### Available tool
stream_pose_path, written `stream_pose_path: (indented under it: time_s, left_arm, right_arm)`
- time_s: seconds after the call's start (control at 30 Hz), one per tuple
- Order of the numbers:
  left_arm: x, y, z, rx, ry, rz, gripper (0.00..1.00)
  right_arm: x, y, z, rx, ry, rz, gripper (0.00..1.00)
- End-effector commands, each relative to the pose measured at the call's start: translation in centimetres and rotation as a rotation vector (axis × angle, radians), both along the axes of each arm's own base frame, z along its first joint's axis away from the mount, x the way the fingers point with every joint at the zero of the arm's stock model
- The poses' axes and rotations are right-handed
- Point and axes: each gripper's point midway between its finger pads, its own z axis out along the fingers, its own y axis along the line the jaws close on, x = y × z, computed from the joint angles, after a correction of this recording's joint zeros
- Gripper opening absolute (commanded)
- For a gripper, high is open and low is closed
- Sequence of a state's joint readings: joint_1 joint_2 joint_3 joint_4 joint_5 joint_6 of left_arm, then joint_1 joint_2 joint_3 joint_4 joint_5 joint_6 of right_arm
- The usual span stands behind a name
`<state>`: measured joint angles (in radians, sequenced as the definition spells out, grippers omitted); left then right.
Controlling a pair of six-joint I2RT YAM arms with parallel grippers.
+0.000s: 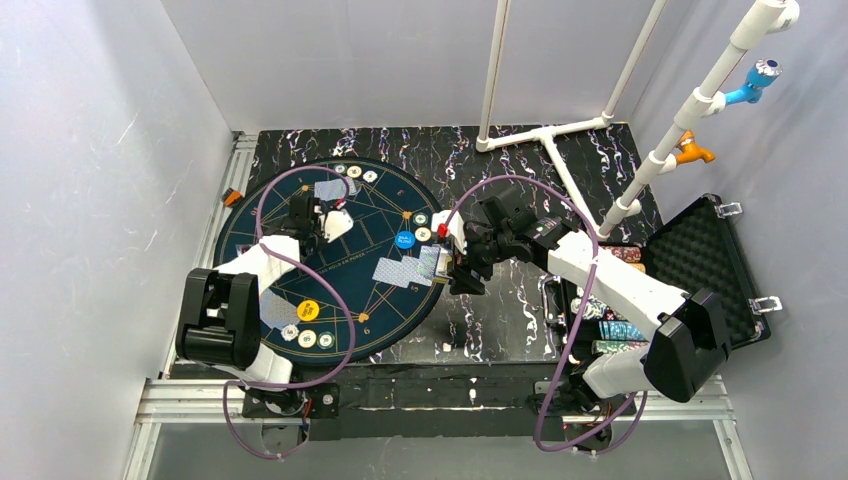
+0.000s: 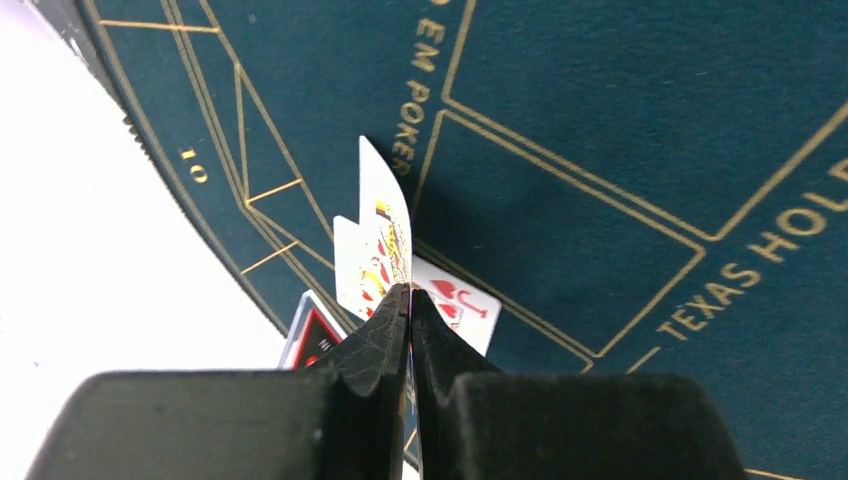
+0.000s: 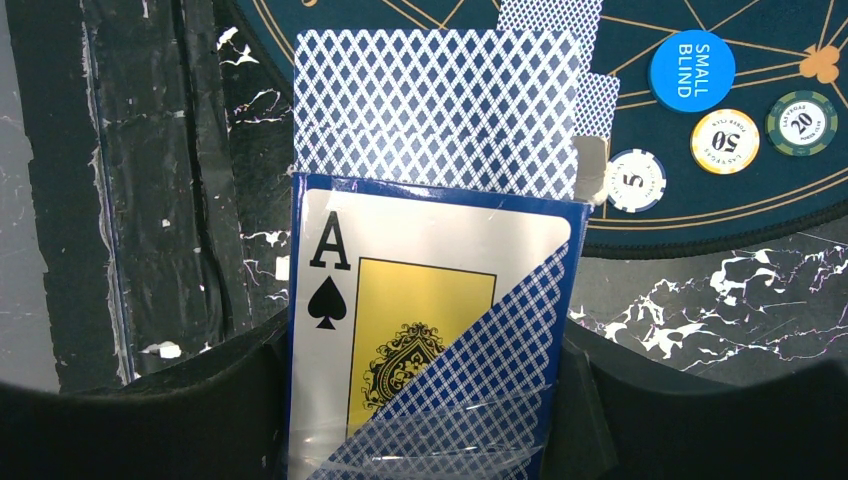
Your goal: Distribute texas hold em gaming equipment
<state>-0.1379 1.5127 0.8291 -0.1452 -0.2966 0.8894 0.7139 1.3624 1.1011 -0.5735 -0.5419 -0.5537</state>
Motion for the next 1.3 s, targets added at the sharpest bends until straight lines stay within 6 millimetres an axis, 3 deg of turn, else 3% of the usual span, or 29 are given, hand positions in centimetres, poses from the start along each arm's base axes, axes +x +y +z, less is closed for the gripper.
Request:
stream_pose_path:
  time_s: [0.0, 0.27, 0.33, 0.4, 0.5, 0.6, 0.67, 0.77, 0.87, 0.93, 1.03, 1.13, 1.27]
  left_arm:
    - [-0.6, -2.1, -0.6, -0.057, -0.010, -0.073, 0.00]
    - [-3.0, -3.9, -3.0, -0.113, 0.077, -0.118, 0.03]
    - [-3.7, -4.4, -3.4, -0.126, 0.104, -0.133, 0.09]
    - [-4.5, -4.7, -3.8, -0.143, 0.149, -0.134, 0.23]
    - [-5.9, -5.2, -3.6, -0.186, 0.225, -0.118, 0.51]
    - [-6.8, -6.3, -2.2, -0.261, 0.254, -0.101, 0.73]
    - [-7.9, -7.4, -1.1, -0.338, 0.301, -0.085, 0.78]
    - [-8.1, -10.4, 2.4, -0.519, 0.295, -0.074, 0.80]
    - [-9.1, -15.0, 6.6, -0.803, 0.313, -0.078, 0.83]
    - [-10.8, -18.9, 9.8, -1.051, 0.391, -0.110, 0.83]
    - [-12.0, -22.6, 13.4, -1.335, 0.511, -0.075, 0.83]
    - [-12.0, -24.9, 15.2, -1.528, 0.633, 0.002, 0.83]
    - [-12.2, -27.2, 15.2, -1.620, 0.750, 0.033, 0.83]
  right_arm:
    - [0.4, 0.9, 1.9, 0.056, -0.051, 0.021, 0.01]
    - [0.4, 0.9, 1.7, 0.054, -0.047, 0.022, 0.01]
    - [0.4, 0.9, 1.6, 0.051, -0.044, 0.021, 0.01]
    - [0.4, 0.9, 1.7, 0.052, -0.045, 0.022, 0.01]
    - [0.5, 0.9, 1.7, 0.052, -0.048, 0.023, 0.01]
    - [0.4, 0.9, 1.5, 0.047, -0.043, 0.023, 0.01]
    - [0.4, 0.9, 1.5, 0.049, -0.042, 0.026, 0.01]
    - [0.4, 1.0, 1.6, 0.051, -0.041, 0.029, 0.01]
    - [0.3, 1.1, 1.6, 0.053, -0.037, 0.031, 0.01]
    - [0.3, 1.1, 1.6, 0.055, -0.036, 0.034, 0.01]
    - [0.1, 1.1, 1.6, 0.054, -0.036, 0.041, 0.01]
    - [-0.2, 1.1, 1.5, 0.052, -0.033, 0.054, 0.01]
    - [-0.4, 1.2, 1.5, 0.051, -0.037, 0.066, 0.01]
